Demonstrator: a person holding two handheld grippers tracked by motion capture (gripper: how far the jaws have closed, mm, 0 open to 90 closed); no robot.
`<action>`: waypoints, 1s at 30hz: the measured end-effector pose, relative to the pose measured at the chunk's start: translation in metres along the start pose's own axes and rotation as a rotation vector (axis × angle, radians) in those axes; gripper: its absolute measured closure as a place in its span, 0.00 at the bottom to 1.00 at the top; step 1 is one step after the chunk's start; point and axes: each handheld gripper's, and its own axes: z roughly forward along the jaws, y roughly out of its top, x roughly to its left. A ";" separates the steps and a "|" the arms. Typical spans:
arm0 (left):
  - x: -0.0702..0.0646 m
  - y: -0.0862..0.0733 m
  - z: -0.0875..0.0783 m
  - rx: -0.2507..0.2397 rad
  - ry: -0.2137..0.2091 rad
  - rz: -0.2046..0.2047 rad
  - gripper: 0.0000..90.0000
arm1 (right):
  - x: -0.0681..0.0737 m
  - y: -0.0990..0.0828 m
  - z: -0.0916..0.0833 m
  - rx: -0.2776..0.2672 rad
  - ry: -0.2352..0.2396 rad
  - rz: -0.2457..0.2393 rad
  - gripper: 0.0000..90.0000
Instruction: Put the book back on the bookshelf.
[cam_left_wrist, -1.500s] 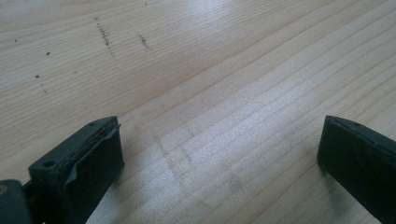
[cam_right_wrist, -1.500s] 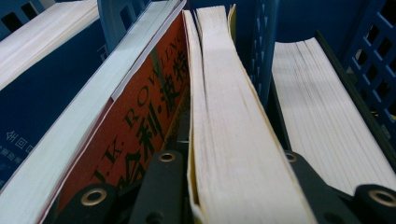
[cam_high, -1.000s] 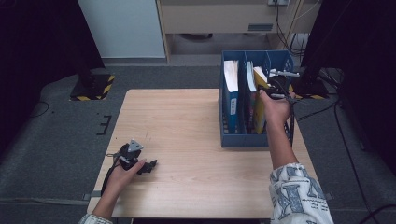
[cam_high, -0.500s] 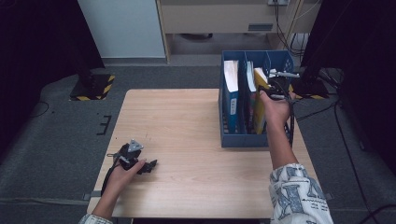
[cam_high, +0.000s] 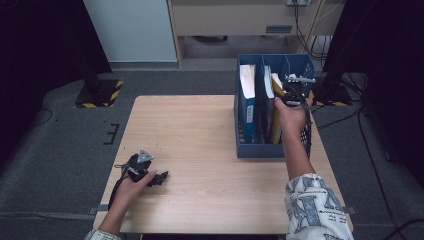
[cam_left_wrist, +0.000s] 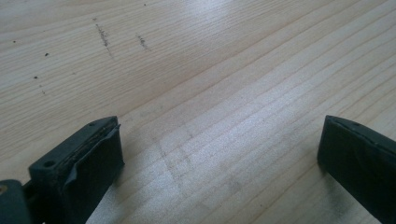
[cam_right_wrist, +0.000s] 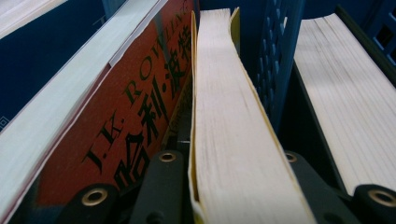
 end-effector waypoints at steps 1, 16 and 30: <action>0.000 0.000 0.000 0.000 0.000 0.000 0.00 | 0.000 0.000 0.000 0.002 0.001 0.000 0.82; 0.000 0.000 0.000 0.001 -0.002 0.002 0.00 | 0.003 0.004 -0.005 0.084 0.013 -0.033 0.80; -0.001 0.000 0.000 0.001 -0.003 0.003 0.00 | 0.002 0.005 -0.009 0.092 0.031 -0.053 0.78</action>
